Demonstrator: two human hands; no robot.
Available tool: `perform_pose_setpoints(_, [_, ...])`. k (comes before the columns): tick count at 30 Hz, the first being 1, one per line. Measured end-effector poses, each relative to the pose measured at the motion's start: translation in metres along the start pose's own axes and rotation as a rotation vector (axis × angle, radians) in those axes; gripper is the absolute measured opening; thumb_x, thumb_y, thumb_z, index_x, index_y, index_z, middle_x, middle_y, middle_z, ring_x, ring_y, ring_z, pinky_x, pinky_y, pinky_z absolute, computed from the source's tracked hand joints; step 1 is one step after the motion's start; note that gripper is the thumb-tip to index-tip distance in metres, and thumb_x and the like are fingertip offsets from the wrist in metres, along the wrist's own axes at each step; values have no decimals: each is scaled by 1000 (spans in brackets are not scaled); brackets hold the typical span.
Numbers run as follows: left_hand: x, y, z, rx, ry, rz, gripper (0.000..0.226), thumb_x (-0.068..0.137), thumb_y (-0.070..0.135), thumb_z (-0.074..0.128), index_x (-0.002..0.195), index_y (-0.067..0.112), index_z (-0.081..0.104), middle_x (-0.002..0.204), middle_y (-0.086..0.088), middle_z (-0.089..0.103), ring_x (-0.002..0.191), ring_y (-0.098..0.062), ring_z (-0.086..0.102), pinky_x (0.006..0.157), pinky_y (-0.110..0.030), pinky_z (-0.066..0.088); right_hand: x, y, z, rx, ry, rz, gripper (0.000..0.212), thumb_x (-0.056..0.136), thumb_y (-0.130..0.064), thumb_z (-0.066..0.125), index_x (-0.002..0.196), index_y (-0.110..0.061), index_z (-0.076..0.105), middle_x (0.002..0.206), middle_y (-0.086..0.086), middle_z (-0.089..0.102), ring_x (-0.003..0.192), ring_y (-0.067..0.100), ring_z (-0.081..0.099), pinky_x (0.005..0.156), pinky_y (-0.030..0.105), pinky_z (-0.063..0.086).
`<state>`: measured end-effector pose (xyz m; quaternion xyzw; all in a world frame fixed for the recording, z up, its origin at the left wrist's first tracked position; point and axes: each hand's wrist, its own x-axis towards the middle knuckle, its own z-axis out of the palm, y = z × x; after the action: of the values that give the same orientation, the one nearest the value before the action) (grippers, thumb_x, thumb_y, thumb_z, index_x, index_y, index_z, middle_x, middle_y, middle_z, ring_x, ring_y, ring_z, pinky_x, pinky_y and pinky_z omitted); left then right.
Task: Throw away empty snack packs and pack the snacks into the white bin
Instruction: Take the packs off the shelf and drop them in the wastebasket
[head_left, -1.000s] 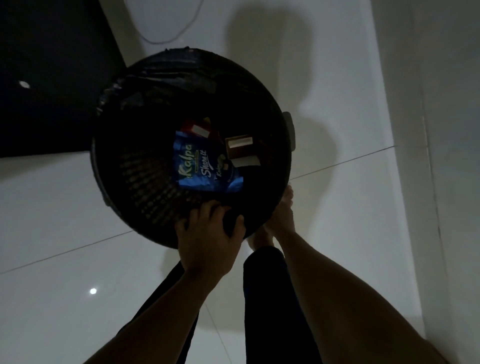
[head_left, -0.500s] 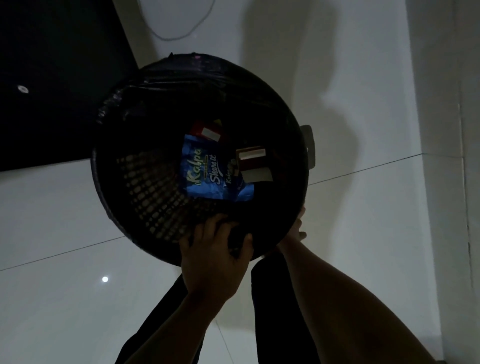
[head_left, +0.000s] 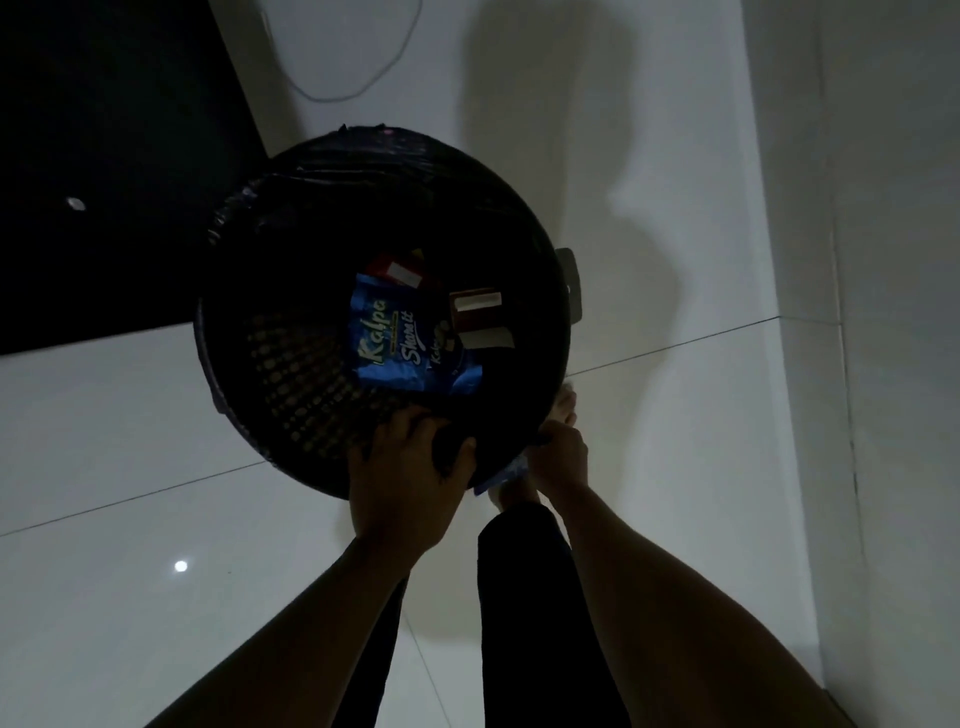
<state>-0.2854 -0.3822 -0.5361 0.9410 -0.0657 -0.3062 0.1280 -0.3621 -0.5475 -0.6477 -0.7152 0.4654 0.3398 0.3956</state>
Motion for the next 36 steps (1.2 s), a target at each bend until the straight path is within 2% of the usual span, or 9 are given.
perform_pose_setpoints(4, [1,-1,-6,-56,-68,-23,55,85,64,38,99,19,68,111,-3,63,101,-28,59,91,-48,43,-28,-1,-34,131,44,6,41,87,3,53,118,-16,72,114,11,72,99,28,67,84,39,57])
perform_pose_setpoints(8, [-2,-4,-21,-111,-177,-2,62,81,69,38,101,18,67,105,-5,63,97,-29,60,89,-47,46,-51,-6,-72,235,122,11,32,85,2,65,112,-12,72,102,3,73,80,17,71,63,16,56])
perform_pose_setpoints(14, [-14,-5,-61,-73,-299,53,48,78,54,56,104,16,68,101,-6,64,96,-27,61,83,-42,51,-97,-44,-131,255,237,-108,38,89,5,61,123,-11,64,109,3,68,96,24,69,81,36,62])
perform_pose_setpoints(19, [-20,-7,-92,-28,-294,78,31,76,43,63,93,19,73,84,3,67,84,-21,65,69,-30,48,-145,-106,-169,273,366,-297,43,92,1,60,133,-11,56,123,2,63,104,9,63,81,14,54])
perform_pose_setpoints(23, [-26,-9,-106,17,-284,7,36,82,43,63,112,25,69,113,4,65,114,-22,57,97,-41,34,-186,-159,-177,282,505,-525,40,93,3,59,131,-8,56,116,-5,57,102,-14,55,85,4,48])
perform_pose_setpoints(27, [-34,-23,-109,61,-357,-57,52,87,48,58,134,27,52,149,0,37,144,-27,26,115,-65,9,-215,-192,-159,297,525,-723,42,92,8,57,131,-6,56,113,-4,56,106,-1,59,88,16,52])
perform_pose_setpoints(30, [-39,-41,-99,-17,-306,-58,55,86,48,57,138,29,49,157,-1,25,147,-29,19,117,-62,20,-219,-198,-134,345,433,-758,43,90,8,56,131,-8,56,114,0,59,106,14,63,86,27,56])
perform_pose_setpoints(34, [-42,-60,-88,-79,-270,-21,64,81,49,55,141,30,48,157,-2,28,144,-31,29,108,-50,42,-196,-185,-98,287,300,-642,46,88,11,55,130,-7,56,118,3,59,104,-13,56,82,9,51])
perform_pose_setpoints(36, [-45,-61,-86,-96,-257,-19,60,82,44,58,138,24,52,158,-4,26,147,-33,23,110,-50,41,-177,-178,-85,218,238,-590,47,88,9,55,131,-10,57,121,3,59,105,-7,57,87,20,54])
